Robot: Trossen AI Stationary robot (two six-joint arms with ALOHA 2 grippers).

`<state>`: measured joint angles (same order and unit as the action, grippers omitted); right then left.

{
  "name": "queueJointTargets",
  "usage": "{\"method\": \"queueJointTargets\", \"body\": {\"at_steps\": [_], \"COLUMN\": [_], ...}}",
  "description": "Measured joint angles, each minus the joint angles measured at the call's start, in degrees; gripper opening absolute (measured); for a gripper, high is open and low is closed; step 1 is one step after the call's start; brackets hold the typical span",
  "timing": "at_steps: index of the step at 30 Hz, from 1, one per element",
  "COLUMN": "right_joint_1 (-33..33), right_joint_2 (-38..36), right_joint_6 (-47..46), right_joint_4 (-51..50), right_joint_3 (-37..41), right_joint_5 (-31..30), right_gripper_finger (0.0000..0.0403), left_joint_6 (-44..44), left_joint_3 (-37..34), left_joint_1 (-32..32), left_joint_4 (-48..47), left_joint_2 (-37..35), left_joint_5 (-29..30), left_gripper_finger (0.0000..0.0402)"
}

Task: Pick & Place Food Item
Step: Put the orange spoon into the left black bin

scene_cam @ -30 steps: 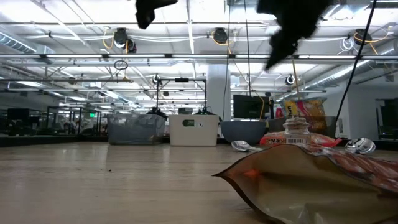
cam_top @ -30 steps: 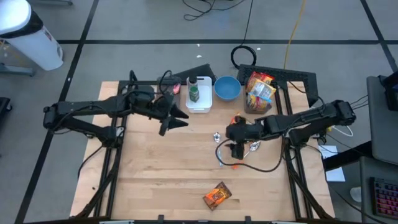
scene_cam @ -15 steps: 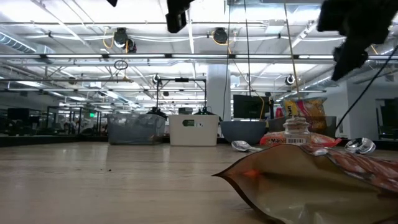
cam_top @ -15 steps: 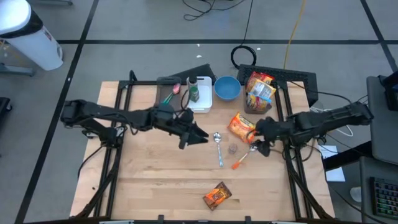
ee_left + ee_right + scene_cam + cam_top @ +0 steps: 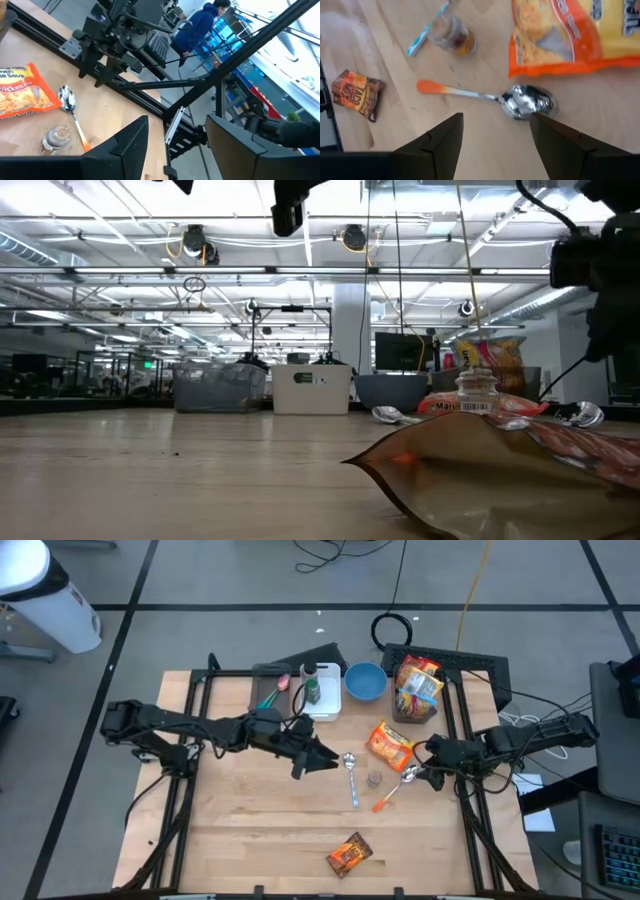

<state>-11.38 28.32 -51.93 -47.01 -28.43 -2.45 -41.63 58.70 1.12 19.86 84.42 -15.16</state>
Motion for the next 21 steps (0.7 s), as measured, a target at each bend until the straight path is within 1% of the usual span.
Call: {"method": "queueJointTargets", "body": {"at_steps": [5, 11, 16, 21], "right_joint_1": [0.0, 0.0, 0.0, 0.0], "right_joint_2": [-2.0, -2.6, -2.6, -2.6], "right_joint_6": [-1.0, -3.1, -5.8, -9.0], "right_joint_4": [-3.9, -3.9, 2.0, 11.9], "right_joint_3": [1.5, 3.3, 8.0, 13.3], "right_joint_5": [1.1, 1.0, 1.0, 1.0], "right_gripper_finger": [0.0223, 0.0219, 0.0218, 0.0217], "left_joint_6": [-0.9, 0.0, 1.4, 1.2], "left_joint_3": [0.0, 0.0, 0.0, 0.0], "left_joint_1": [-1.9, -4.3, -5.8, -6.7], "left_joint_4": [-0.8, -1.5, -1.9, -2.2], "left_joint_2": [-0.9, -2.3, -3.0, -2.9], "left_joint_5": [-4.3, -6.1, -7.3, -9.6], "left_gripper_finger": [0.0207, 0.0207, 0.0207, 0.0207]}}
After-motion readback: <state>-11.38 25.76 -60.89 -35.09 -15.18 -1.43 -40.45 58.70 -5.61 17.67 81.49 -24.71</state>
